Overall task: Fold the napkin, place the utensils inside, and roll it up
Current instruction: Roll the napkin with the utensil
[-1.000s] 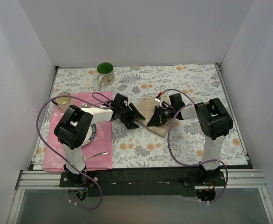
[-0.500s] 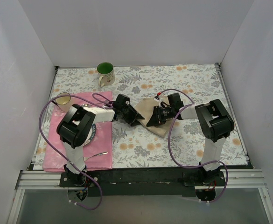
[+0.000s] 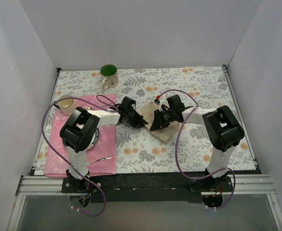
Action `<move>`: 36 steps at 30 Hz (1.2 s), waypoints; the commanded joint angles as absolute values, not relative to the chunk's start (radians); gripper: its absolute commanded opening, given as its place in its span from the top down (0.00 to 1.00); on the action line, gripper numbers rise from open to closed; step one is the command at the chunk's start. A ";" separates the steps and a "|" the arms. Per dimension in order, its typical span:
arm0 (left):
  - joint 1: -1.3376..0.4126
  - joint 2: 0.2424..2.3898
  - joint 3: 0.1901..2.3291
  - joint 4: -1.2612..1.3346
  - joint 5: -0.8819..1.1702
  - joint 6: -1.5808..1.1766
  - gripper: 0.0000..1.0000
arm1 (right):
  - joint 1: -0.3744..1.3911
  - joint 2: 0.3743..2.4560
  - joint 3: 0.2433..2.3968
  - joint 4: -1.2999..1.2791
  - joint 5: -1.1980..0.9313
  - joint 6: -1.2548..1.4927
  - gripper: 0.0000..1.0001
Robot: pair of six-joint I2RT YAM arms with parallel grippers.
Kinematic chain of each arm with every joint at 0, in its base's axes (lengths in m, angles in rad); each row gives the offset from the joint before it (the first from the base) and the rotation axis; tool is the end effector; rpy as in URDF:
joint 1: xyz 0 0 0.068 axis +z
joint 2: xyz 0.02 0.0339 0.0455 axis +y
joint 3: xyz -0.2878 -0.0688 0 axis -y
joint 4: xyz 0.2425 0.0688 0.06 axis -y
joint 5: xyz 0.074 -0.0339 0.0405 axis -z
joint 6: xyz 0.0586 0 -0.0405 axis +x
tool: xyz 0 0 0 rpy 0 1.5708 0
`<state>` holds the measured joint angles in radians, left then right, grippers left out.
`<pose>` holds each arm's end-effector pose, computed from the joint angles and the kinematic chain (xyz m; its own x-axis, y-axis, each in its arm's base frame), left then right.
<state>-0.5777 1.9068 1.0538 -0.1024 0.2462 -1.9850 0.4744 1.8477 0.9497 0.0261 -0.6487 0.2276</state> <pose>0.3232 -0.2277 0.1352 -0.3174 -0.8529 0.4145 -0.8868 0.1121 -0.4484 0.3169 0.2025 0.1457 -0.8236 -0.2208 -0.5224 -0.5378 0.5965 0.5958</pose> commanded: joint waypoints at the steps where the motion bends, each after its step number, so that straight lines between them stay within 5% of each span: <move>1: -0.571 1.931 1.083 -0.227 0.113 -1.918 1.00 | 0.515 1.786 1.020 -0.253 -0.408 0.045 0.69; 8: -0.569 1.921 1.104 -0.282 0.113 -1.907 1.00 | 0.672 1.634 1.083 -0.344 -0.021 -0.057 0.38; 14: -0.569 1.924 1.106 -0.282 0.138 -1.924 1.00 | 0.851 1.580 1.016 -0.238 0.237 -0.094 0.28; 23: -0.568 1.917 1.098 -0.273 0.173 -1.947 1.00 | 0.954 1.601 0.893 -0.009 0.443 -0.101 0.30; 36: -0.552 1.904 1.072 -0.253 0.210 -1.960 1.00 | 0.969 1.730 0.870 0.083 0.408 -0.025 0.37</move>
